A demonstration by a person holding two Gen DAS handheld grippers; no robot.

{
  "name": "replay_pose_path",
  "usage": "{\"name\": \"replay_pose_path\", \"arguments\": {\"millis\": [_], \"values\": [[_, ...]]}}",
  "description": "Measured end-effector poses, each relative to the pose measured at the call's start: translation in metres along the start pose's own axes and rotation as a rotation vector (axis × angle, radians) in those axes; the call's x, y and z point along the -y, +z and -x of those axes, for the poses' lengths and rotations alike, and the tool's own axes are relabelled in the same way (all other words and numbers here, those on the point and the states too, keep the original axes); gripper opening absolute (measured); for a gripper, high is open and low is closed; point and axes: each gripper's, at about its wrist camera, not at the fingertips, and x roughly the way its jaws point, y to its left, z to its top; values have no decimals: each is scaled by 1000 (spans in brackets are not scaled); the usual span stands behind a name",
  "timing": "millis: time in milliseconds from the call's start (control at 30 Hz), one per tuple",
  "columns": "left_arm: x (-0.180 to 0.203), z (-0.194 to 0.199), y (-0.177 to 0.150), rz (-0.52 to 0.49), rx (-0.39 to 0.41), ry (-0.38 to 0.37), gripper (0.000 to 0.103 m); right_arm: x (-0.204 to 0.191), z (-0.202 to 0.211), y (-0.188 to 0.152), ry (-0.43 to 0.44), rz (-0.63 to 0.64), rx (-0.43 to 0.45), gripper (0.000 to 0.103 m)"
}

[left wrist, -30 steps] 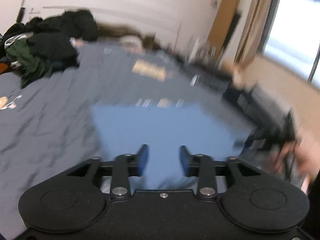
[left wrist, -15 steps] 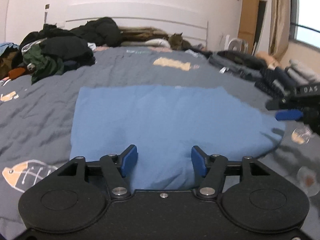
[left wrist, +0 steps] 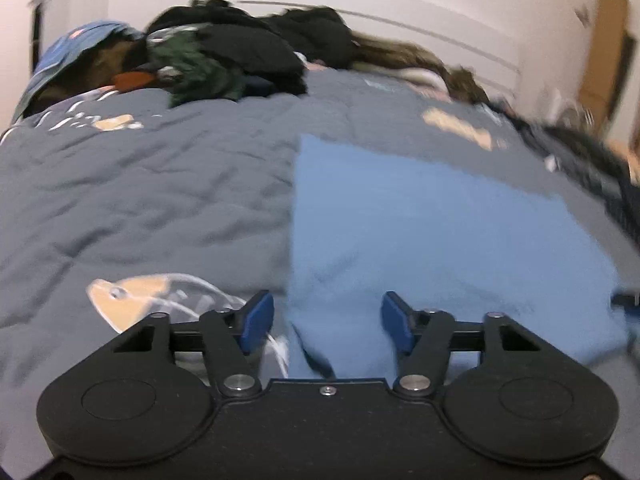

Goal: Fold clothes

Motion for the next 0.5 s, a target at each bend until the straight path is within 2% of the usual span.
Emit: {"name": "replay_pose_path", "arguments": {"millis": [67, 167, 333, 433, 500], "values": [[8, 12, 8, -17, 51, -33, 60, -4, 6, 5, 4, -8, 25, 46], [33, 25, 14, -70, 98, -109, 61, -20, 22, 9, 80, 26, 90, 47], [76, 13, 0, -168, 74, -189, 61, -51, 28, 0, 259, 125, 99, 47], [89, -10, -3, -191, 3, -224, 61, -56, 11, -9, 228, 184, 35, 47], [91, -22, -10, -232, -11, -198, 61, -50, 1, -11, 177, 181, 9, 47]]}}
